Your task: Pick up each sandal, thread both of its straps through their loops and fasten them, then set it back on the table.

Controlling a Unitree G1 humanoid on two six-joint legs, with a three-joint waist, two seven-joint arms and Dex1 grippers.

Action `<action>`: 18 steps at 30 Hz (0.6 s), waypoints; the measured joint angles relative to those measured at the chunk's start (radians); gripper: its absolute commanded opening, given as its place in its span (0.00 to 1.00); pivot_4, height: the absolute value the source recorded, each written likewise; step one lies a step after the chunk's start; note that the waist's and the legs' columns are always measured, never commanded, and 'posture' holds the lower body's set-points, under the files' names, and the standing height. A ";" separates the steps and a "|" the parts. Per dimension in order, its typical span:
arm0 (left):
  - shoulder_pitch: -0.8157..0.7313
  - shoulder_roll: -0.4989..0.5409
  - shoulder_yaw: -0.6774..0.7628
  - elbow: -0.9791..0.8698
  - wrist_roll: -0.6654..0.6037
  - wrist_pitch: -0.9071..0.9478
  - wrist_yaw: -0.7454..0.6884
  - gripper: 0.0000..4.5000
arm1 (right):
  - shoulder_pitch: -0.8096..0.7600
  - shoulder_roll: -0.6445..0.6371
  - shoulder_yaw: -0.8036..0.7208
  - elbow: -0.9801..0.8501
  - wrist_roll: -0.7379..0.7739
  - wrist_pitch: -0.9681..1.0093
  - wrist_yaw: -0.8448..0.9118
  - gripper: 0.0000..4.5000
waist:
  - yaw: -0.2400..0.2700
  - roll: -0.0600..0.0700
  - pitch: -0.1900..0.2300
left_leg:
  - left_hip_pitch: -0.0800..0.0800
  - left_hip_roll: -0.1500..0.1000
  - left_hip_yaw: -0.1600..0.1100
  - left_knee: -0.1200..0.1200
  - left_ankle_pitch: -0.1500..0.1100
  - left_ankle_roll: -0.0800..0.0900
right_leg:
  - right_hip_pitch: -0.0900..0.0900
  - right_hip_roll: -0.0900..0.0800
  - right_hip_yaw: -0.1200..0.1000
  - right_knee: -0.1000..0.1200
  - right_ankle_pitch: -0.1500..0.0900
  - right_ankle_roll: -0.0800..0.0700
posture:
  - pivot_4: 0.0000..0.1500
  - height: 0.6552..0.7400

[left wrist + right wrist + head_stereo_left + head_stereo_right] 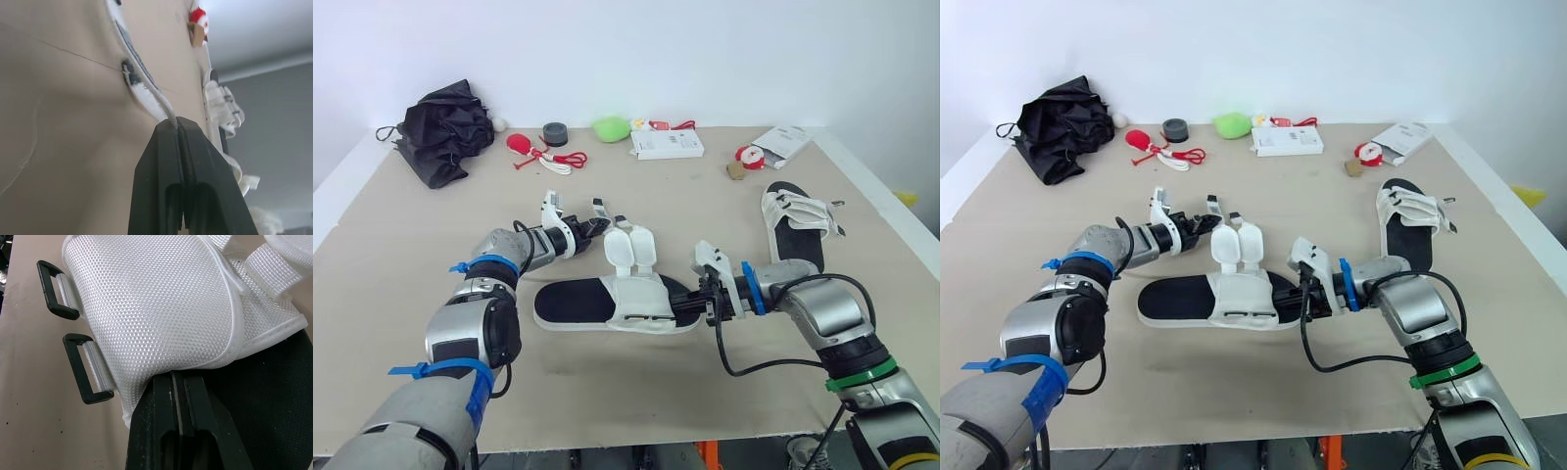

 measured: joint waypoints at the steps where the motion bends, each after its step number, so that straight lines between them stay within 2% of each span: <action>1: 0.013 -0.003 -0.014 -0.029 0.007 -0.003 -0.020 0.01 | 0.000 0.000 0.000 0.000 0.000 0.000 0.000 0.00 | 0.000 0.000 0.000 | 0.000 0.000 0.000 0.000 0.000 0.000 | 0.000 0.000 0.000 0.000 0.000 0.000 | 1.00 1.00; 3: 0.053 -0.013 -0.047 -0.119 0.017 -0.012 -0.063 0.01 | 0.000 0.001 0.000 0.000 0.000 0.000 0.000 0.00 | -0.001 0.000 0.000 | 0.000 0.000 0.000 0.000 0.000 -0.001 | 0.000 0.000 0.001 0.000 0.000 -0.001 | 1.00 1.00; 9: 0.239 -0.049 -0.127 -0.569 0.011 -0.125 -0.172 0.01 | -0.001 0.004 0.000 0.001 0.000 -0.009 0.000 0.00 | -0.006 0.000 0.000 | 0.000 0.000 -0.001 -0.002 0.001 -0.002 | 0.000 -0.001 0.003 0.000 0.002 -0.007 | 1.00 1.00; 12: 0.362 -0.041 -0.199 -0.783 0.037 -0.280 -0.266 0.01 | -0.001 0.003 0.000 0.002 0.000 -0.012 0.003 0.00 | -0.007 0.000 0.000 | 0.001 0.000 -0.001 -0.002 0.001 -0.002 | 0.000 -0.001 0.003 -0.001 0.002 -0.008 | 1.00 1.00; 16: 0.477 -0.010 -0.293 -0.915 0.088 -0.490 -0.414 0.01 | -0.002 0.002 0.000 0.006 0.000 -0.017 0.006 0.00 | -0.005 0.000 0.000 | 0.001 0.000 -0.001 -0.002 0.001 -0.002 | 0.000 0.000 0.003 -0.001 0.002 -0.008 | 1.00 1.00; 18: 0.541 0.038 -0.360 -0.971 0.149 -0.719 -0.548 0.01 | -0.001 0.002 0.000 0.007 0.000 -0.019 0.009 0.00 | -0.005 0.001 0.000 | 0.001 0.000 -0.001 -0.002 0.001 -0.002 | 0.000 0.000 0.003 -0.001 0.002 -0.010 | 1.00 1.00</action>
